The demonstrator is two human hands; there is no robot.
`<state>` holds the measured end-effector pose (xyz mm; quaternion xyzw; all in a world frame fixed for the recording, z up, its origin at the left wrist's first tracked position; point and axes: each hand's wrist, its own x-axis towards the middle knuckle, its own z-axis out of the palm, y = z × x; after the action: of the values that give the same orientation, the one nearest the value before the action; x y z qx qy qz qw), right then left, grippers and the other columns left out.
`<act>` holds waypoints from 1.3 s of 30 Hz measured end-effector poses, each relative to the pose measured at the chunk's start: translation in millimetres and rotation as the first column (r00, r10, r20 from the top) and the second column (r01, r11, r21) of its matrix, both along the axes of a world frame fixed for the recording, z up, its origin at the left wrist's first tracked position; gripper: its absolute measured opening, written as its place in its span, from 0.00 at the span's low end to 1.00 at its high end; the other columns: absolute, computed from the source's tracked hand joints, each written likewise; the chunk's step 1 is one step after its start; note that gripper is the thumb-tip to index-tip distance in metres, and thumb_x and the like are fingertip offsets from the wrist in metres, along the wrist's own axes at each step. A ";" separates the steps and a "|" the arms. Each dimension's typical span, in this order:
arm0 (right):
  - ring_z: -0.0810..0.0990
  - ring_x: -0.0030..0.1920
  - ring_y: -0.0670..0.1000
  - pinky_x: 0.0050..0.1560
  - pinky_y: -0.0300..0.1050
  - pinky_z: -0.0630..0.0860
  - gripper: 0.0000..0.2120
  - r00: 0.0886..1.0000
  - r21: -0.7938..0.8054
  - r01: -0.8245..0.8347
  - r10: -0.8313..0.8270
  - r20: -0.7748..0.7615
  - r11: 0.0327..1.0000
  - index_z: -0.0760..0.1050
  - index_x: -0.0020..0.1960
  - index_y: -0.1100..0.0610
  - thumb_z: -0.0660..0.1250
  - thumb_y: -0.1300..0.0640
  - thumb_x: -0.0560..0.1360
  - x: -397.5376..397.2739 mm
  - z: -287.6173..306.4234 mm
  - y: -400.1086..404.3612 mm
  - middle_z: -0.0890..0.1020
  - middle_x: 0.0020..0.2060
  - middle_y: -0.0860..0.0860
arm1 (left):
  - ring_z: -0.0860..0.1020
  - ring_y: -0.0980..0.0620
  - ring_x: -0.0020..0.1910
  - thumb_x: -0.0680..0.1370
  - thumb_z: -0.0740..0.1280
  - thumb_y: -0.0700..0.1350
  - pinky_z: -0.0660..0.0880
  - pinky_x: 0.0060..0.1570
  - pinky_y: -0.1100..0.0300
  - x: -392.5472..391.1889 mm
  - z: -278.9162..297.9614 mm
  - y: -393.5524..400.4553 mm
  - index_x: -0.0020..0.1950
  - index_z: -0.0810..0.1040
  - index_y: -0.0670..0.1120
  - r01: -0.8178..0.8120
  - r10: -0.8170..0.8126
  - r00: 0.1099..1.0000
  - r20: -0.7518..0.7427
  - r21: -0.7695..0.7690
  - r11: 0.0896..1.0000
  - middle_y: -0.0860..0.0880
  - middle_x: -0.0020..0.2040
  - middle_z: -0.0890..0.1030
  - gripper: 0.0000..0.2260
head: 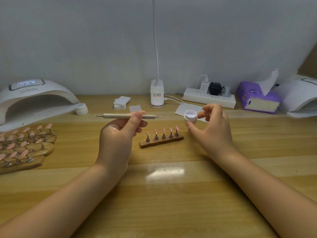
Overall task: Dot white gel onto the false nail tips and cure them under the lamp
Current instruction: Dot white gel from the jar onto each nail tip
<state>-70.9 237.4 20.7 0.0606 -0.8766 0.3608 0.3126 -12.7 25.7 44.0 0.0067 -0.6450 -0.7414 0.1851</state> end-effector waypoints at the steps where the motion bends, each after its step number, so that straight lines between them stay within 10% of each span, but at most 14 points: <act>1: 0.72 0.54 0.51 0.53 0.49 0.72 0.25 0.999 0.007 0.016 -0.017 0.048 1.000 0.66 0.61 0.54 0.74 0.48 0.71 -3.1 -2.6 3.2 0.75 0.46 0.43 | 0.81 0.56 0.41 0.68 0.69 0.59 0.73 0.46 0.59 -0.2 -1.1 -0.3 0.43 0.85 0.51 -0.005 0.005 1.000 -0.001 -0.005 1.000 0.50 0.40 0.85 0.14; 18: 0.69 0.62 0.54 0.59 0.46 0.68 0.27 0.964 0.174 0.015 -0.060 0.259 0.985 0.64 0.67 0.54 0.70 0.51 0.71 -5.8 -8.7 4.9 0.76 0.59 0.49 | 0.81 0.58 0.42 0.66 0.70 0.59 0.74 0.48 0.59 -1.7 -9.7 -1.0 0.45 0.85 0.50 -0.015 0.015 0.999 0.037 0.001 1.000 0.52 0.39 0.84 0.16; 25: 0.72 0.31 0.51 0.30 0.45 0.68 0.10 0.991 0.423 -0.125 0.131 0.013 0.898 0.74 0.38 0.55 0.67 0.51 0.74 19.1 3.8 -15.3 0.72 0.29 0.47 | 0.81 0.62 0.43 0.68 0.70 0.57 0.76 0.54 0.51 -3.3 -11.6 -0.6 0.42 0.86 0.54 -0.003 0.000 0.997 0.079 0.040 0.999 0.54 0.40 0.84 0.10; 39: 0.75 0.35 0.50 0.30 0.41 0.62 0.14 0.988 0.475 -0.086 0.013 0.155 0.876 0.81 0.43 0.49 0.62 0.42 0.77 16.4 -3.6 -24.3 0.72 0.28 0.46 | 0.82 0.58 0.45 0.66 0.71 0.59 0.74 0.61 0.44 0.4 -12.8 6.3 0.46 0.85 0.49 0.036 -0.037 0.998 0.060 0.014 0.999 0.51 0.42 0.85 0.17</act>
<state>-54.5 213.1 17.1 0.1318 -0.9574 0.1433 0.2133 -12.3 32.0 31.2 0.0184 -0.6456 -0.7481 0.1520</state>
